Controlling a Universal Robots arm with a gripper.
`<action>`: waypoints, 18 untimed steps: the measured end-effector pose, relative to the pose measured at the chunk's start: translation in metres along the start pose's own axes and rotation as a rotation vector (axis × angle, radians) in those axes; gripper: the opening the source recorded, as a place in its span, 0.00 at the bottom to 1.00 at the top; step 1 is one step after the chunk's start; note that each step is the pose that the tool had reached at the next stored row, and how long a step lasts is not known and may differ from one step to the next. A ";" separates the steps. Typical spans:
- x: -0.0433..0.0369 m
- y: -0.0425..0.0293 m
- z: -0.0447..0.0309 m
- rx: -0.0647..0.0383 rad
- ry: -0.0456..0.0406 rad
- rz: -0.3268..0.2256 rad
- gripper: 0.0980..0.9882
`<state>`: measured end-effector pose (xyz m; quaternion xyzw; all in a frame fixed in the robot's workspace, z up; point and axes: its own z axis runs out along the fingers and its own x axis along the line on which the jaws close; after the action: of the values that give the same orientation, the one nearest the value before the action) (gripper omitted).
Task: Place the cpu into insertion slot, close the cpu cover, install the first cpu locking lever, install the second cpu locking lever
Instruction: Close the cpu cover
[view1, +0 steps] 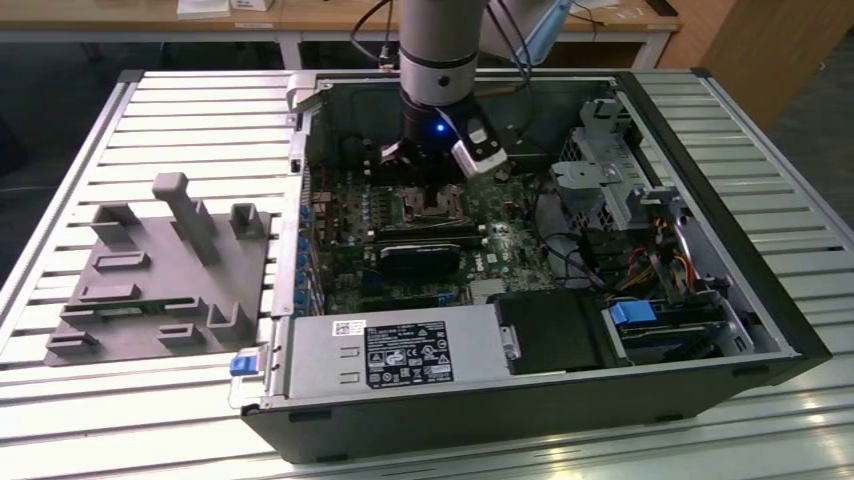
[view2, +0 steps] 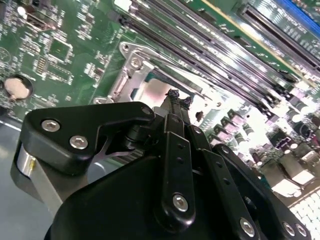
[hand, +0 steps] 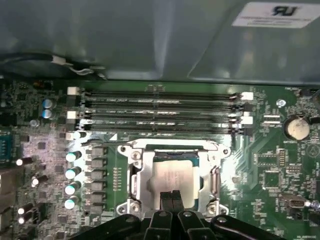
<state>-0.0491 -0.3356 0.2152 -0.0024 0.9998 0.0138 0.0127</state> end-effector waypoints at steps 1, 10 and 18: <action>0.0024 0.0000 0.0001 0.000 0.0000 -0.001 0.01; 0.0139 -0.0002 0.0063 -0.002 0.0002 -0.015 0.01; 0.0167 -0.0004 0.0129 -0.007 0.0007 -0.025 0.01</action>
<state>-0.0654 -0.3358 0.2018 -0.0150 0.9997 0.0169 0.0125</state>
